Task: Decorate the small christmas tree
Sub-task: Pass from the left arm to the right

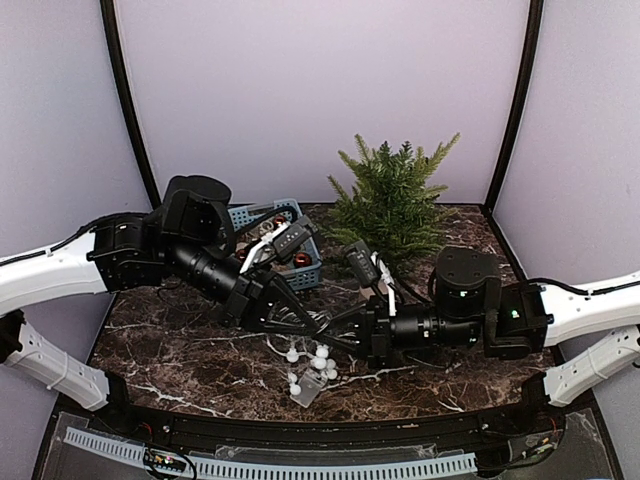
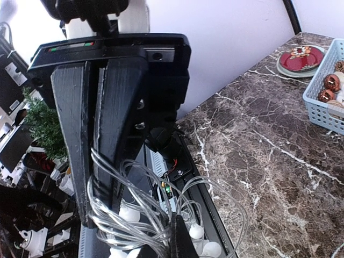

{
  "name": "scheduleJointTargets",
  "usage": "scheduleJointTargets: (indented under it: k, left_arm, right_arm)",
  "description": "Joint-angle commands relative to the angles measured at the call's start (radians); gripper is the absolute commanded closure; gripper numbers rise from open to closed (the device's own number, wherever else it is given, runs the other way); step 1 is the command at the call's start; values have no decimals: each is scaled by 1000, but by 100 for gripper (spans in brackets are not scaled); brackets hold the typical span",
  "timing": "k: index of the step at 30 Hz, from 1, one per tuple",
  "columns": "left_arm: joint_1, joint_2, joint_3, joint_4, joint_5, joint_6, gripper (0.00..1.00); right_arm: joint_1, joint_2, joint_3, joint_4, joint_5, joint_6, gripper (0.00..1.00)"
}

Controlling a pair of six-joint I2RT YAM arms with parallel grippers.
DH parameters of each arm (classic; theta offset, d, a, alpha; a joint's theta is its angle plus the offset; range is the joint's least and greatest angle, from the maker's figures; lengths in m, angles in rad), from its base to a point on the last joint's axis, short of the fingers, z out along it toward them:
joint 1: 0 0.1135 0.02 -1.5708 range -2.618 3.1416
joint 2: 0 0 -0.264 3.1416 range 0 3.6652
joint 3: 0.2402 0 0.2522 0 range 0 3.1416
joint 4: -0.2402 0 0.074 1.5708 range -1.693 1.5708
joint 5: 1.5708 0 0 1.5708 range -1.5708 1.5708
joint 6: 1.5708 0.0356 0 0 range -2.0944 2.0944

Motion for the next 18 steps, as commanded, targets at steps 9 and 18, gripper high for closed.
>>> scheduleJointTargets:
  k: [9, 18]
  left_arm:
    - [9, -197, -245, 127, -601, -65, 16]
    - [10, -333, -527, 463, -552, -210, 6]
  right_arm:
    - [6, 49, 29, -66, 263, 213, 100]
    - [9, 46, 78, -88, 403, 398, 100]
